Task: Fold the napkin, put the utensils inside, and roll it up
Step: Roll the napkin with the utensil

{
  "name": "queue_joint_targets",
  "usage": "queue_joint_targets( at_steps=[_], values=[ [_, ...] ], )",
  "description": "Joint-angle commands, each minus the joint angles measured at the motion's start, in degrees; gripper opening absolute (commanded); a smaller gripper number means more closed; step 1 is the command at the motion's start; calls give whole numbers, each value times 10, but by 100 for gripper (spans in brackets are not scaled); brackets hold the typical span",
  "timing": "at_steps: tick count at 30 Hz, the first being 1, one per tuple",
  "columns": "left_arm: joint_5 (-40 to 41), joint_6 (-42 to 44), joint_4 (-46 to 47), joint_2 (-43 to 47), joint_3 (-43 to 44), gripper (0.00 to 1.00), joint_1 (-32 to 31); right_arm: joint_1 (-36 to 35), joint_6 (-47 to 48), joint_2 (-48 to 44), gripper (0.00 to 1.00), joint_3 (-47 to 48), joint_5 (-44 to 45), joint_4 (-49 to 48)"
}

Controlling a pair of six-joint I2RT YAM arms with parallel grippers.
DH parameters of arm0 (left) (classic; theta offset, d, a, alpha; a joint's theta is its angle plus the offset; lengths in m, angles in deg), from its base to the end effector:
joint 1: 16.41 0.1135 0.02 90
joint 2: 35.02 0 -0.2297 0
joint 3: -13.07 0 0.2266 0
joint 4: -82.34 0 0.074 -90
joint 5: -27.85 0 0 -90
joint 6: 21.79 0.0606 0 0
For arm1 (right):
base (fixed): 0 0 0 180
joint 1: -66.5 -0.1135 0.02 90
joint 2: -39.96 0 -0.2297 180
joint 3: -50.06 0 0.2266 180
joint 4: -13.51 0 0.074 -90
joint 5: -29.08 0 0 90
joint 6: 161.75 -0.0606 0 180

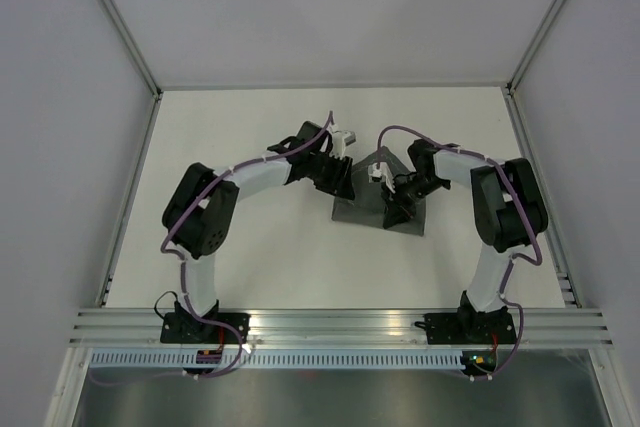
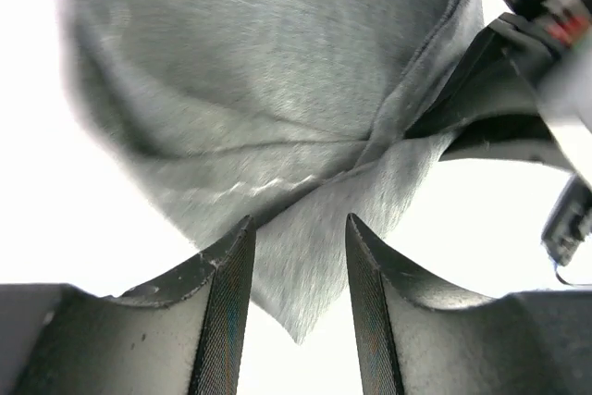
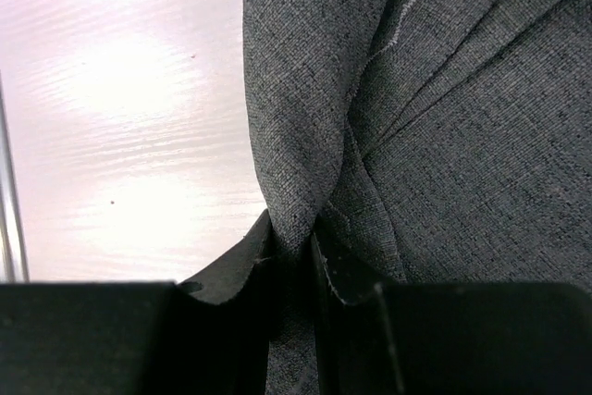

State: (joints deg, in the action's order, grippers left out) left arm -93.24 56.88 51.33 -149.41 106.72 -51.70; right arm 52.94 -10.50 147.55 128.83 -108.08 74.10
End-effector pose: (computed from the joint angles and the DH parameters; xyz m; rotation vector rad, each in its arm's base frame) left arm 0.3123 -0.2593 0.1436 0.7725 2.4517 -1.0047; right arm 0.2707 0.1110 0.1080 -1.5899 2.0695 1.0364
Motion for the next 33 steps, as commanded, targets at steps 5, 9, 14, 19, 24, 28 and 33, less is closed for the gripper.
queue_joint_targets(
  at_steps=[5, 9, 14, 19, 24, 28, 33],
  values=[
    [133, 5, 215, 153, -151, 52, -6, 45, 119, 97, 25, 80, -45, 172],
    [200, 109, 278, 200, -212, 54, -58, 61, 131, 133, 25, 111, -50, 203],
    [322, 241, 281, 184, -206, 59, -158, 71, 142, 166, 25, 144, -53, 236],
    [366, 342, 247, 128, -166, 60, -232, 74, 139, 179, 25, 156, -54, 244],
    [384, 410, 237, 71, -132, 61, -264, 75, 135, 187, 25, 165, -54, 249],
    [386, 445, 238, 43, -119, 61, -267, 74, 133, 191, 25, 167, -54, 250],
    [374, 470, 243, 15, -108, 61, -267, 75, 132, 199, 25, 175, -54, 256]
  ],
)
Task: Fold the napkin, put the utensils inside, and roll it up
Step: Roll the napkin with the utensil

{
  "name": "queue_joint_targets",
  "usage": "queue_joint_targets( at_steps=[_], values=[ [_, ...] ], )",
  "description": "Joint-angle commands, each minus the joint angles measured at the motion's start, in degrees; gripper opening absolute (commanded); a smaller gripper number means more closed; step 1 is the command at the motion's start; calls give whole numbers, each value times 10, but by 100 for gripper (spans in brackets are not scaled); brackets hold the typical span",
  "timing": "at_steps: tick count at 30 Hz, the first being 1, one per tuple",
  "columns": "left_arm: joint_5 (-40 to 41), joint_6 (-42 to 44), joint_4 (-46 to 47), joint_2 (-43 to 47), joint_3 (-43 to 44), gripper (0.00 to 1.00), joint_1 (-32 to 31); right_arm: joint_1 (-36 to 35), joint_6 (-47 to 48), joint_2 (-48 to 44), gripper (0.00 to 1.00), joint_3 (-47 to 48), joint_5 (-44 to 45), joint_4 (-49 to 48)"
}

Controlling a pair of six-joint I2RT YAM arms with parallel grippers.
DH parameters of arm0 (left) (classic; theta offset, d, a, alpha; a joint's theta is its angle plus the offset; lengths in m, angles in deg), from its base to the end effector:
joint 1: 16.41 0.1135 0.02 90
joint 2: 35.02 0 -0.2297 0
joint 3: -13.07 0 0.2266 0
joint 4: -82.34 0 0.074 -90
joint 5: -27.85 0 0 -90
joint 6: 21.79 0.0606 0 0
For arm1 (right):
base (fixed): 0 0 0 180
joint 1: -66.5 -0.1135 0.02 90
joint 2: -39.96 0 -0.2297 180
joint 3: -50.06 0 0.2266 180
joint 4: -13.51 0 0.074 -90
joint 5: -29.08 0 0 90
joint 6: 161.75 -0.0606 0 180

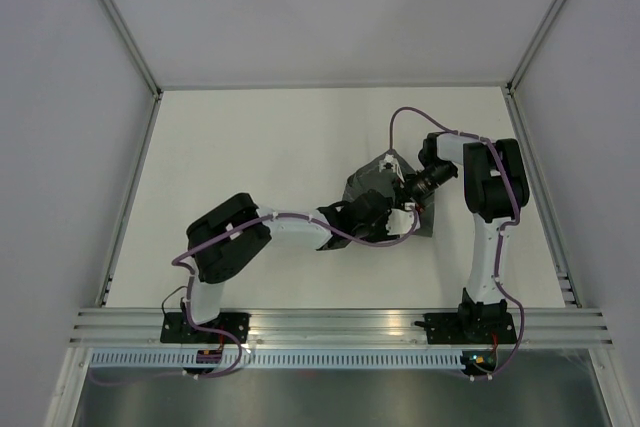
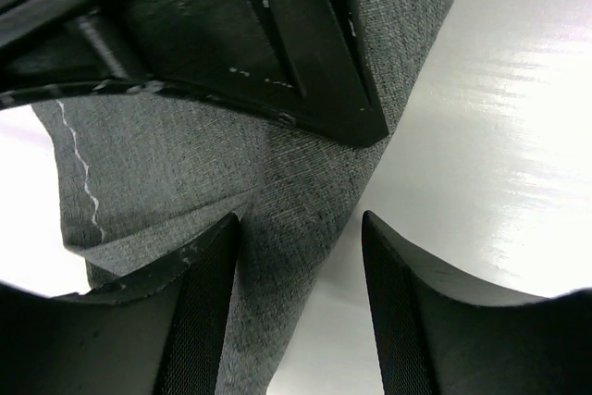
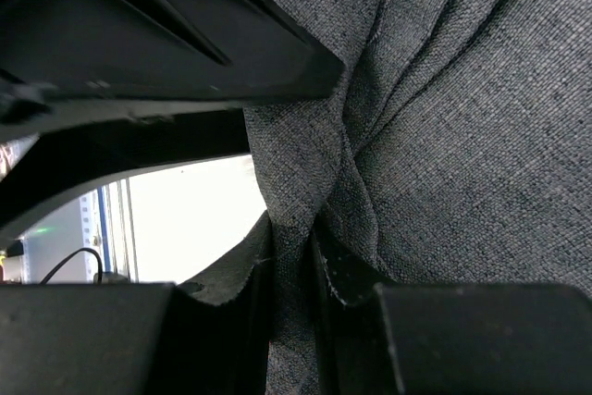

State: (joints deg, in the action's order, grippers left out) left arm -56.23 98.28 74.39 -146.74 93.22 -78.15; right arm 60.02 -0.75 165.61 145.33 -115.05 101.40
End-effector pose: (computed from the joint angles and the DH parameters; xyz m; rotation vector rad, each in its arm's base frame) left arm 0.1957 -0.3508 0.1228 1.5859 1.6134 -0.1784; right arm 0.2901 0.0824 0.0891 -1.3804 2.2607 1.4883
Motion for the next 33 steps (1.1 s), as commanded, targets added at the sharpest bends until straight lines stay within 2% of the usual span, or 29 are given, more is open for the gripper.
queue_joint_targets(
  at_steps=[1, 3, 6, 7, 9, 10, 16, 19, 21, 24, 33],
  values=[
    [2, 58, 12, -18, 29, 61, -2, 4, 34, 21, 25, 12, 17, -16],
    [-7, 58, 16, -22, 31, 59, -2, 4, 34, 22, 25, 15, 17, -13],
    [-21, 54, 13, -27, 35, 52, -2, 4, 29, 25, 25, 18, 17, -16],
    [-26, 53, 9, -29, 37, 45, -2, 4, 27, 27, 25, 20, 17, -16],
    [-36, 45, -9, -37, 45, 38, -1, 5, 25, 29, 25, 25, 18, -14],
    [-41, 43, -14, -40, 48, 31, -1, 5, 24, 30, 25, 26, 18, -13],
    [-76, 25, -69, -56, 69, 12, 0, 5, 8, 34, 26, 42, 22, -16],
    [-109, 13, -103, -67, 86, 5, 7, 7, -8, 22, 38, 44, 25, -28],
    [-137, 0, -136, -74, 97, 2, 16, 9, -13, 5, 47, 43, 28, -33],
    [-177, -17, -168, -82, 113, 2, 28, 17, -21, -17, 55, 48, 19, -28],
    [-301, -60, -258, -112, 161, 2, 67, 61, 20, -40, 64, 110, -33, 61]
  ],
)
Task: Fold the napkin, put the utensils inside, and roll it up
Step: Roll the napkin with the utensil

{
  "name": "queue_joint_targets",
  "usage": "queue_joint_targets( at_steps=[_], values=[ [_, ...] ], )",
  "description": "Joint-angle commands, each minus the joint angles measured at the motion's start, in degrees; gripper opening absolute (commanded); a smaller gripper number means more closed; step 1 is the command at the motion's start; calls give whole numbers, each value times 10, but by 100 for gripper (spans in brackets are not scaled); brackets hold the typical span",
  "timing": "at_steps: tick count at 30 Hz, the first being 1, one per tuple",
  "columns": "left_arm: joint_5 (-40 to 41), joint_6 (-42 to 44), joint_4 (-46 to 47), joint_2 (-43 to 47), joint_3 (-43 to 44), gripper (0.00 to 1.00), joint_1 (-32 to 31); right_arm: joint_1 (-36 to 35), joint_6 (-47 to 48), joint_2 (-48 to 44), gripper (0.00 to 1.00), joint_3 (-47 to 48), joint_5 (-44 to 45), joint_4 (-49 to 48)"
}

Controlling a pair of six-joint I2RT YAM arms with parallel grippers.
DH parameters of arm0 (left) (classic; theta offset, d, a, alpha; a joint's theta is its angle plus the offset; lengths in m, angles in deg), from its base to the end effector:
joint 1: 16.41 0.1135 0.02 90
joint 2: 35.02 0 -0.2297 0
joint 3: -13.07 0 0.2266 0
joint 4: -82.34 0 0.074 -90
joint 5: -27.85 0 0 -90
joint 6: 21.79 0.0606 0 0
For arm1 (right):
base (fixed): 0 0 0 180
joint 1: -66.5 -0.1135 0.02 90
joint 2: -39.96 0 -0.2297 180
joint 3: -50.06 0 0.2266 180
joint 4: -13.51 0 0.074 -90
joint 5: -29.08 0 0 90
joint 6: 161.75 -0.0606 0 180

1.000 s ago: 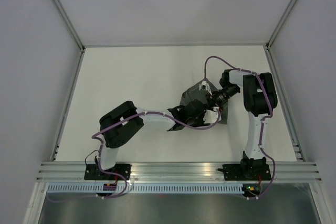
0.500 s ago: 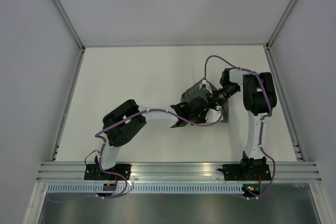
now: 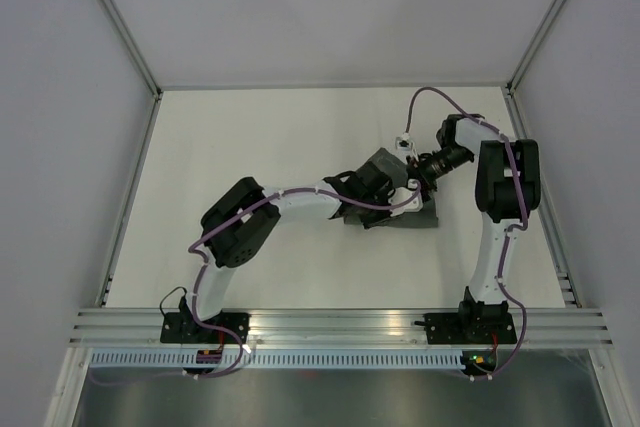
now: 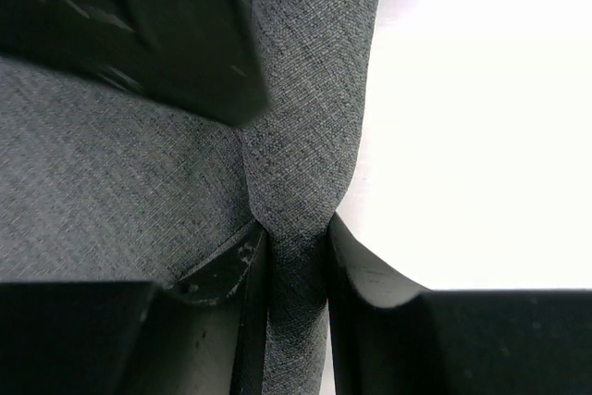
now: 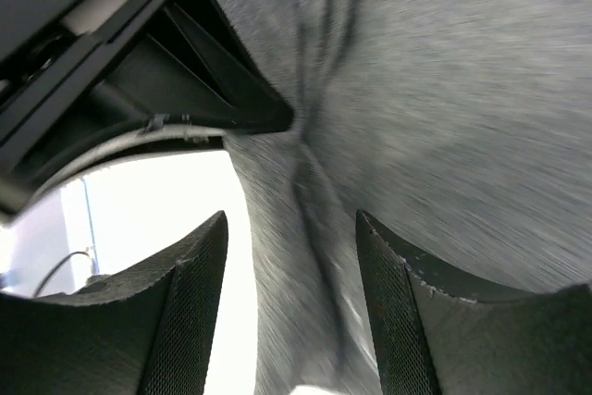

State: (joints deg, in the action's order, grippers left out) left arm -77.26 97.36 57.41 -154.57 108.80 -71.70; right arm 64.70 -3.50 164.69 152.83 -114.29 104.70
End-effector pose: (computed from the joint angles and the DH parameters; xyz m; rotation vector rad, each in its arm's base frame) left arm 0.2307 -0.3608 0.1222 1.7353 1.7306 -0.5246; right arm 0.3160 0.0586 0.1163 -1.2735 2.2837 1.3855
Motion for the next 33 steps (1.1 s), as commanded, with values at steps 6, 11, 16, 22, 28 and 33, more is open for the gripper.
queue_joint_targets(
  at_steps=[6, 11, 16, 22, 28, 33],
  values=[
    [-169, -81, -122, -61, 34, 2, 32, 70, 68, -69, 64, 63, -75, 74],
    [-248, -109, -127, -75, 32, 2, 65, 93, 66, -141, 64, -7, -72, 18],
    [-328, -130, -139, -102, 43, 2, 91, 81, -31, -298, 66, -180, -12, -221],
    [-385, -133, -185, -146, 80, 2, 110, -9, -129, -482, 73, -403, 136, -494],
    [-408, -134, -235, -178, 119, 2, 111, -127, -158, -514, 74, -498, 235, -600],
    [-416, -137, -248, -189, 134, 2, 113, -187, -172, -511, 73, -544, 288, -668]
  ],
)
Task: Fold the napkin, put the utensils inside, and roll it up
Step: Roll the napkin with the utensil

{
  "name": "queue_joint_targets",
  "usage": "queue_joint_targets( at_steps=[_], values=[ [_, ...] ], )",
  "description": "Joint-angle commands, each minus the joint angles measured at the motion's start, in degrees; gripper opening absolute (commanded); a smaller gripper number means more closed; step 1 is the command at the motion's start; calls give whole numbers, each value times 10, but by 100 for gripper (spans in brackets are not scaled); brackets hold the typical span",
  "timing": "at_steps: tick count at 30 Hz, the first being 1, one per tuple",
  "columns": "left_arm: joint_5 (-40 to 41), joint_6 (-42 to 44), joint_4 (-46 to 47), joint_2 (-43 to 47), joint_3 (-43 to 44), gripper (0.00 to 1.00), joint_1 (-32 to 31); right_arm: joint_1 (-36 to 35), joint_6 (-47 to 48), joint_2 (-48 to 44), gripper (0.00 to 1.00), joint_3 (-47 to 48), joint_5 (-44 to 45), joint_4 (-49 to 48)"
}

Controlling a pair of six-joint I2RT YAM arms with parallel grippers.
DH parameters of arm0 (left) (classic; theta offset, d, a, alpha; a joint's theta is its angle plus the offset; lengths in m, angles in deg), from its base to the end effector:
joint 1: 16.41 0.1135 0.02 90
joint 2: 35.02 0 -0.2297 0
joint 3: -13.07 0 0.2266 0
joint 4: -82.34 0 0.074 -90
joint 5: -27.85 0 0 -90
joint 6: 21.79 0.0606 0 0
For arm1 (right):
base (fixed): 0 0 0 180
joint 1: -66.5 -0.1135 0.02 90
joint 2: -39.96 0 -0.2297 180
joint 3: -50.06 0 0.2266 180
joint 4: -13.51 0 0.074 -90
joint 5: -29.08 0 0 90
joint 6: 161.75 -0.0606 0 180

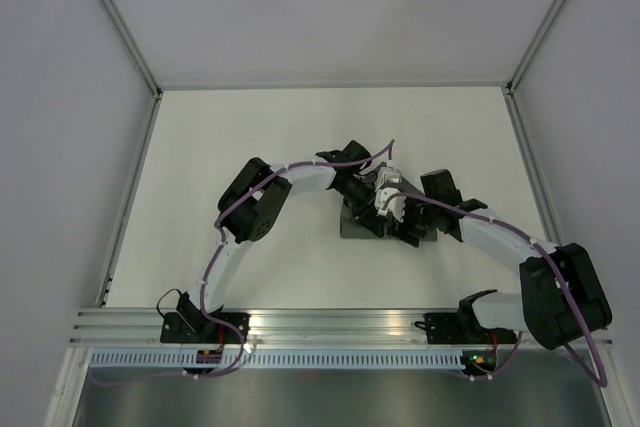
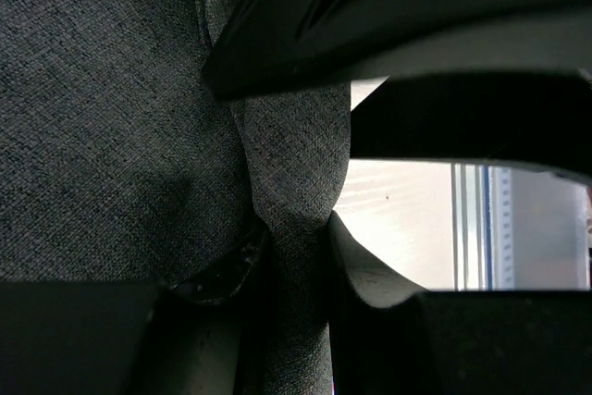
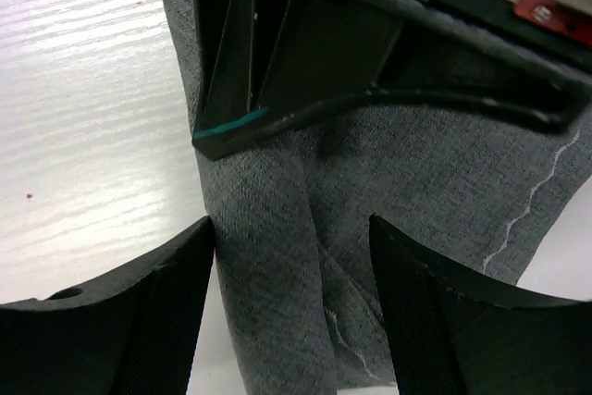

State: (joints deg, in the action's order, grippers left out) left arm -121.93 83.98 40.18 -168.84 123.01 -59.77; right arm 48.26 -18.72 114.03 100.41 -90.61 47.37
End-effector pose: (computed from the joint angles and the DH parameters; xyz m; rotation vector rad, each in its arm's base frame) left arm 0.2757 -0.3324 0.0920 1.5404 2.0803 -1.5643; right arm 0.2112 0.1012 0.1363 -1.5657 1.8632 0.4028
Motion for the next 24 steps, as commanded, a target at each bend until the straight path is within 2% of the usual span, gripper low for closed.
queue_joint_targets(
  at_steps=[1, 11, 15, 19, 22, 23, 24],
  values=[
    [30, -4, -79, -47, -6, 2, -6, -29, -21, -4, 73, -26, 58, -100],
    [29, -6, -100, -64, 20, 2, -2, -83, -47, -16, 70, -51, 87, -116],
    [29, -9, -105, -70, 29, 2, -2, -93, -51, -12, 60, -61, 94, -122],
    [30, -9, -117, -79, 43, 3, -2, -97, -55, -9, 45, -65, 95, -120],
    [34, -8, -119, -78, 45, 9, -1, -97, -56, -1, 38, -61, 93, -109],
    [34, -8, -118, -76, 45, 18, -1, -97, -56, 5, 37, -58, 91, -103],
    [41, -9, -119, -71, 45, 21, -1, -97, -55, 7, 36, -52, 90, -94]
  ],
)
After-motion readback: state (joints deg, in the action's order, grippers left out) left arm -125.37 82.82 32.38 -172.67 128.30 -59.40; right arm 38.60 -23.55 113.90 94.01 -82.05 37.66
